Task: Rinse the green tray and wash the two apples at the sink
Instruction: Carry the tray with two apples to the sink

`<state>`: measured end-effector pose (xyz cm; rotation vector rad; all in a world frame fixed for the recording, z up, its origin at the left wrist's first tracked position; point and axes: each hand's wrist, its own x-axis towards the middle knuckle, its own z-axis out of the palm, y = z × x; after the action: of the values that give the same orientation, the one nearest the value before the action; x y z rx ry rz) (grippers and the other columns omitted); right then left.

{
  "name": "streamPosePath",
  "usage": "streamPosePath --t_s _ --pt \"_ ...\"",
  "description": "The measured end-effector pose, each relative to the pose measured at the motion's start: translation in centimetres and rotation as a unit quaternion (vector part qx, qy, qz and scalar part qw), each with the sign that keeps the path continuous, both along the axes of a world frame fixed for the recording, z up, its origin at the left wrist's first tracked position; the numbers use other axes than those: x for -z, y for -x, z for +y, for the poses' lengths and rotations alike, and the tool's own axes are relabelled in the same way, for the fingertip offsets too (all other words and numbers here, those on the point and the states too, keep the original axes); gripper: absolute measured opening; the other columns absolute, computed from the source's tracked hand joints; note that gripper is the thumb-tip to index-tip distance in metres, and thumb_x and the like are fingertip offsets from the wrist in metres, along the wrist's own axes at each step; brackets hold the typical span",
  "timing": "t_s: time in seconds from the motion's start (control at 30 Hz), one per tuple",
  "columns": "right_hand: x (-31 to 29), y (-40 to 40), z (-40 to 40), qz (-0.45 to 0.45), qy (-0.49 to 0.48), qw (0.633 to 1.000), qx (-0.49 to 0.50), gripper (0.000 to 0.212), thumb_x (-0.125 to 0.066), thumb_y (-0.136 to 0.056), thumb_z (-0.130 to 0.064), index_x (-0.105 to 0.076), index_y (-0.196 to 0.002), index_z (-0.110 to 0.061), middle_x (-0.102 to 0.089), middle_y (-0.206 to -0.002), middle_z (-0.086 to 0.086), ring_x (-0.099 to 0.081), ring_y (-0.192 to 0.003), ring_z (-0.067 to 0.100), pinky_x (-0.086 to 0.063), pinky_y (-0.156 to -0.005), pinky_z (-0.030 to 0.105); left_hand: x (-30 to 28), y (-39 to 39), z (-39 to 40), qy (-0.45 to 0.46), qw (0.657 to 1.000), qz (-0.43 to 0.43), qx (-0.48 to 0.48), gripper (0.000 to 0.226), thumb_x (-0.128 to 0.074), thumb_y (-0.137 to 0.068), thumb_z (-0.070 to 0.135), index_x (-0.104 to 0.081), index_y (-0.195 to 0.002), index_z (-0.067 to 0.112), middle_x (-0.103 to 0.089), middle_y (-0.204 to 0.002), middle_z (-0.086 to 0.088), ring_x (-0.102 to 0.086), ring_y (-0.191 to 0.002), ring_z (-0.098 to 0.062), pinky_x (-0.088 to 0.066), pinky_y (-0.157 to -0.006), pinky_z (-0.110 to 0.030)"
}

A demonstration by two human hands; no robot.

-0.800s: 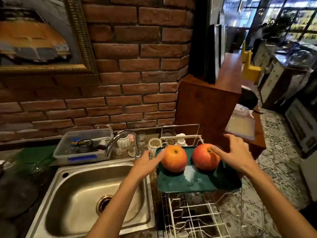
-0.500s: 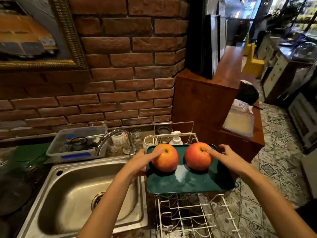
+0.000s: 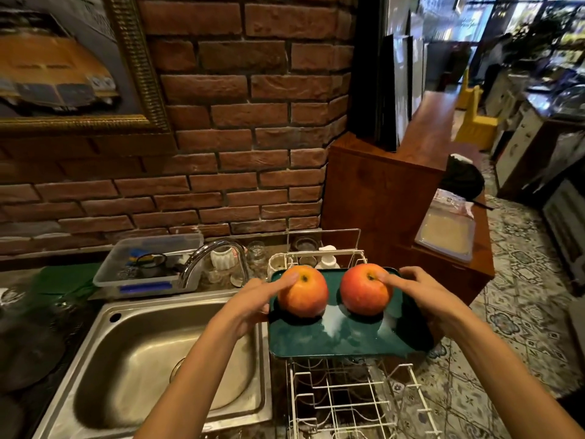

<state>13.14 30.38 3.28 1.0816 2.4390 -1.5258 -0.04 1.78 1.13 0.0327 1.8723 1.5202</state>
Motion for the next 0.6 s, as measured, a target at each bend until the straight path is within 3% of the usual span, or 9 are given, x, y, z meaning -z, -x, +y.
streamPosePath --t_s 0.03,0.1,0.13,0.23,0.3,0.43,0.5,0.6 --pt "-0.1 0.0 -0.1 0.005 -0.002 1.0 0.005 0.119 -0.068 -0.045 -0.08 -0.039 -0.146 -0.024 -0.043 -0.146 0.008 -0.044 -0.114 0.023 -0.045 -0.09 0.047 -0.3 -0.1 -0.3 0.001 1.0 0.003 0.002 0.102 -0.086 -0.047 0.066 -0.059 -0.118 -0.003 -0.042 -0.144 -0.037 -0.066 -0.087 -0.028 -0.051 -0.054 -0.024" --pt "-0.4 0.2 -0.6 0.014 0.001 1.0 0.015 0.109 -0.07 -0.052 -0.077 -0.042 -0.144 -0.024 -0.046 -0.138 0.008 -0.047 -0.113 0.025 -0.046 -0.086 0.045 -0.9 -0.1 -1.0 0.016 1.0 0.015 0.006 0.106 -0.085 -0.046 0.07 -0.061 -0.12 -0.002 -0.051 -0.138 -0.034 -0.062 -0.116 -0.041 -0.051 -0.06 -0.027" --pt "-0.5 0.2 -0.8 0.021 0.004 1.0 0.017 0.103 -0.072 -0.058 -0.074 -0.042 -0.143 -0.023 -0.047 -0.137 0.007 -0.048 -0.113 0.026 -0.048 -0.086 0.046 -1.2 -0.1 -1.3 0.022 0.999 0.022 0.007 0.106 -0.083 -0.047 0.071 -0.061 -0.122 -0.001 -0.053 -0.136 -0.034 -0.06 -0.119 -0.042 -0.052 -0.064 -0.029" --pt "-1.1 0.6 -1.8 0.032 -0.006 0.999 0.012 0.092 -0.072 -0.07 -0.067 -0.041 -0.145 -0.022 -0.045 -0.144 0.009 -0.047 -0.118 0.027 -0.047 -0.091 0.049 -2.2 0.1 -2.6 0.033 0.999 0.038 0.005 0.111 -0.08 -0.042 0.078 -0.063 -0.121 0.001 -0.061 -0.13 -0.028 -0.063 -0.107 -0.035 -0.056 -0.079 -0.038" --pt "-1.5 0.9 -2.9 0.035 -0.009 0.999 0.009 0.09 -0.071 -0.072 -0.067 -0.041 -0.144 -0.023 -0.045 -0.144 0.008 -0.047 -0.119 0.027 -0.047 -0.093 0.05 -2.5 0.3 -3.8 0.041 0.998 0.052 -0.001 0.112 -0.076 -0.04 0.08 -0.064 -0.121 0.003 -0.062 -0.128 -0.027 -0.06 -0.116 -0.038 -0.051 -0.097 -0.046" --pt "-2.2 1.4 -6.5 0.045 0.002 0.999 0.0 0.088 -0.071 -0.069 -0.07 -0.045 -0.14 -0.024 -0.051 -0.134 0.008 -0.054 -0.112 0.026 -0.05 -0.078 0.04 -3.1 0.8 -7.5 0.04 0.997 0.063 -0.007 0.118 -0.077 -0.035 0.083 -0.063 -0.124 0.005 -0.062 -0.13 -0.025 -0.061 -0.115 -0.038 -0.049 -0.089 -0.042" --pt "-2.4 1.7 -8.3 0.053 0.012 0.999 -0.005 0.091 -0.072 -0.065 -0.073 -0.045 -0.138 -0.025 -0.052 -0.134 0.008 -0.056 -0.115 0.029 -0.052 -0.088 0.048 -3.4 0.8 -9.5 0.027 0.998 0.055 -0.013 0.119 -0.08 -0.036 0.081 -0.063 -0.124 0.003 -0.056 -0.136 -0.03 -0.055 -0.123 -0.046 -0.047 -0.101 -0.051" --pt "-2.7 2.5 -11.4 0.048 -0.005 0.998 -0.026 0.102 -0.07 -0.057 -0.08 -0.044 -0.14 -0.025 -0.048 -0.138 0.004 -0.05 -0.12 0.026 -0.046 -0.087 0.043 -3.8 0.9 -12.9 0.01 0.999 0.035 -0.026 0.119 -0.084 -0.037 0.076 -0.06 -0.126 0.002 -0.049 -0.142 -0.031 -0.043 -0.134 -0.05 -0.038 -0.11 -0.056"
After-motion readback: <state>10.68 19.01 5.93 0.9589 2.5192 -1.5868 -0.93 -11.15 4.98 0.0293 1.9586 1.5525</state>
